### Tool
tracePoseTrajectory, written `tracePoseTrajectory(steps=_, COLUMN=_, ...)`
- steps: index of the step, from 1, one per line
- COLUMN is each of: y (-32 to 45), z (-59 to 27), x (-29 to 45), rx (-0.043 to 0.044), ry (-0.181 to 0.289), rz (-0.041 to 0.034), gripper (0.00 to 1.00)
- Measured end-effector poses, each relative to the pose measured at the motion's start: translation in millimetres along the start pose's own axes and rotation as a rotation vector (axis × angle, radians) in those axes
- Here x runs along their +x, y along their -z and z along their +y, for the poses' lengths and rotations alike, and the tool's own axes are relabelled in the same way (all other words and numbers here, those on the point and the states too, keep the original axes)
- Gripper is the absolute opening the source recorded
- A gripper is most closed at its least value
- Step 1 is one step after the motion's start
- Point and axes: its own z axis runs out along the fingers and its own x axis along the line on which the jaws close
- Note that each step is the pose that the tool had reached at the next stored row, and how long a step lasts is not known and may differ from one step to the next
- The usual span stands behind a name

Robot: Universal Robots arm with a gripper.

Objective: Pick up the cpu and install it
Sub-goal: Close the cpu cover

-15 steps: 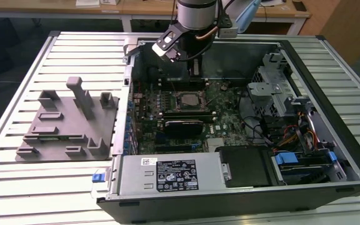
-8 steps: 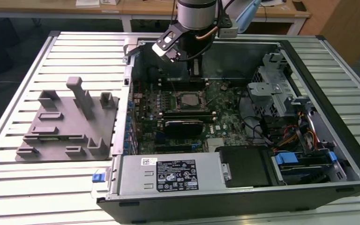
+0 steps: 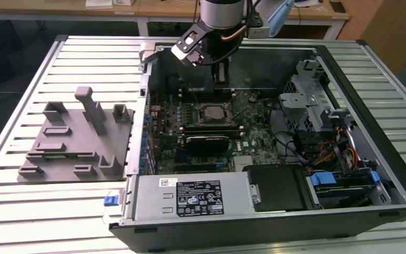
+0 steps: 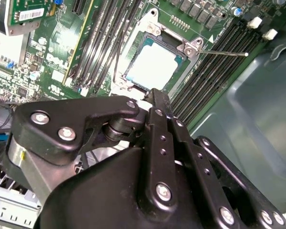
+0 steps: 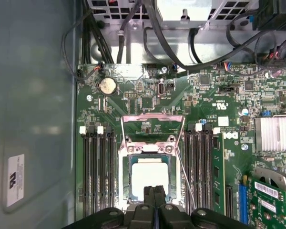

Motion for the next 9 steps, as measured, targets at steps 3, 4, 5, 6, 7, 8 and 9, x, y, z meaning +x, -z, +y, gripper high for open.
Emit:
tracePoseTrajectory(steps=3, y=0.1, z=0.0, x=0.0, rx=-0.0002, ry=0.000, rz=0.0003, gripper=0.11)
tracePoseTrajectory(steps=4, y=0.2, z=0.0, x=0.0, rx=-0.0002, ry=0.000, rz=0.0003, gripper=0.11)
tracePoseTrajectory(steps=5, y=0.3, z=0.4, x=0.0, rx=0.0000, ry=0.000, rz=0.0000, gripper=0.11)
tracePoseTrajectory(steps=6, y=0.3, z=1.1, x=0.0, rx=0.0000, ry=0.000, rz=-0.0001, gripper=0.11)
tracePoseTrajectory(steps=7, y=0.2, z=2.2, x=0.1, rx=0.0001, ry=0.000, rz=-0.0001, gripper=0.11)
tracePoseTrajectory(steps=8, y=0.1, z=3.9, x=0.2, rx=0.0000, ry=0.000, rz=-0.0001, gripper=0.11)
tracePoseTrajectory(steps=9, y=-0.1, z=6.2, x=0.3, rx=0.0000, ry=0.000, rz=0.0000, gripper=0.11)
